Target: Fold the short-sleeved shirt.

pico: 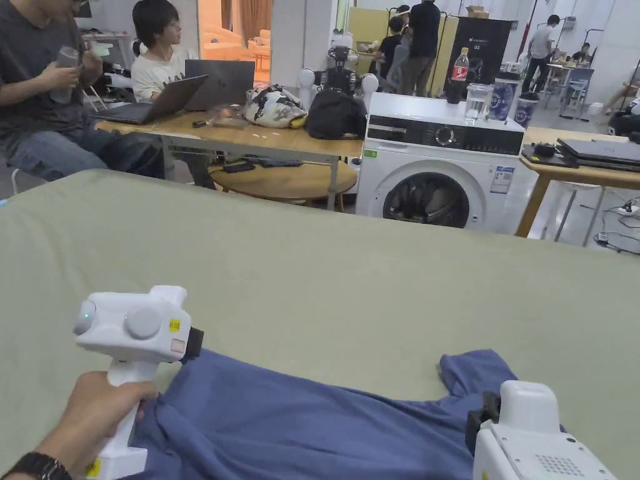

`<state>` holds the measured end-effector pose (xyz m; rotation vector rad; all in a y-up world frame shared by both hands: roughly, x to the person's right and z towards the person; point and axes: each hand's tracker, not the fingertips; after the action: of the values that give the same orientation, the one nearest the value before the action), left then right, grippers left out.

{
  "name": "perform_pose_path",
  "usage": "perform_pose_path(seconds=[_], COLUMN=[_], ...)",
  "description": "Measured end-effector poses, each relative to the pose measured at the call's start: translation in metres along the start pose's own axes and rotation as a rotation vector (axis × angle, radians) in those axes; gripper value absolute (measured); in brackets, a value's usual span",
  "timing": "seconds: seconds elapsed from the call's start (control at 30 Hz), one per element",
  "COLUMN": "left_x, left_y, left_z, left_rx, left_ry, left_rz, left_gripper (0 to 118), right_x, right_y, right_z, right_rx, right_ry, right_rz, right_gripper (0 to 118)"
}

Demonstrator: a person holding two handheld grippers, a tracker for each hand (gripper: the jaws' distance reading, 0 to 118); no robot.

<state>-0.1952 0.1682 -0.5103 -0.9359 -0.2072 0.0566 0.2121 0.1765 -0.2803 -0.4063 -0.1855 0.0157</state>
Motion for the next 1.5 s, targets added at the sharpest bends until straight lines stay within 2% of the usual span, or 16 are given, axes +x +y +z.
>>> perform_pose_path(seconds=[0.07, 0.1, 0.27, 0.4, 0.47, 0.5, 0.63, 0.8, 0.83, 0.93, 0.97, 1.2, 1.3, 1.33, 1.4, 1.5], left_x=[-0.010, -0.012, 0.000, 0.021, 0.031, 0.036, 0.028, 0.020, 0.020, 0.019, 0.018, 0.018, 0.017, 0.019, 0.019, 0.021], left_y=[0.017, 0.023, 0.030, 0.021, 0.018, 0.017, 0.017, 0.014, 0.014, 0.010, 0.009, -0.009, -0.015, -0.016, -0.017, -0.018], left_z=[-0.022, -0.032, -0.069, -0.076, -0.072, -0.069, -0.062, -0.033, -0.027, -0.014, -0.011, -0.001, 0.001, 0.002, 0.003, 0.006], left_rx=[-0.076, -0.093, -0.194, -0.173, -0.154, -0.135, -0.096, 0.029, 0.035, 0.064, 0.076, 0.074, 0.070, 0.069, 0.073, 0.073], left_ry=[-0.036, -0.020, 0.037, 0.123, 0.105, 0.087, 0.043, 0.012, 0.012, 0.009, 0.012, 0.003, 0.002, 0.002, 0.007, 0.007], left_rz=[0.025, 0.035, -0.010, -0.173, -0.225, -0.265, -0.198, -0.183, -0.177, -0.155, -0.139, -0.078, -0.057, -0.056, -0.052, -0.049], left_gripper=[53, 59, 59, 46, 10, 0, 0, 0, 0, 0, 0, 0, 0, 0, 0, 0], right_x=[0.002, 0.004, 0.013, 0.022, 0.029, 0.033, 0.051, 0.081, 0.090, 0.117, 0.123, 0.153, 0.151, 0.149, 0.147, 0.146], right_y=[-0.003, -0.006, -0.016, -0.021, -0.021, -0.021, -0.009, 0.035, 0.042, 0.058, 0.058, 0.024, 0.029, 0.030, 0.029, 0.029], right_z=[-0.004, -0.007, -0.014, -0.021, -0.025, -0.029, -0.049, -0.092, -0.106, -0.163, -0.179, -0.265, -0.250, -0.248, -0.244, -0.237], right_rx=[-0.018, -0.029, -0.083, -0.124, -0.134, -0.141, -0.195, -0.259, -0.293, -0.463, -0.486, -0.739, -0.686, -0.691, -0.666, -0.640], right_ry=[-0.003, -0.010, -0.032, -0.045, -0.043, -0.054, -0.047, -0.085, -0.070, -0.043, -0.050, 0.008, 0.002, -0.001, -0.002, -0.010], right_rz=[0.014, 0.022, 0.035, 0.037, 0.032, 0.023, -0.103, -0.022, -0.029, -0.030, -0.025, -0.046, -0.065, -0.061, -0.036, -0.023], right_gripper=[0, 0, 0, 0, 0, 0, 0, 0, 6, 56, 63, 63, 55, 43, 0, 0])
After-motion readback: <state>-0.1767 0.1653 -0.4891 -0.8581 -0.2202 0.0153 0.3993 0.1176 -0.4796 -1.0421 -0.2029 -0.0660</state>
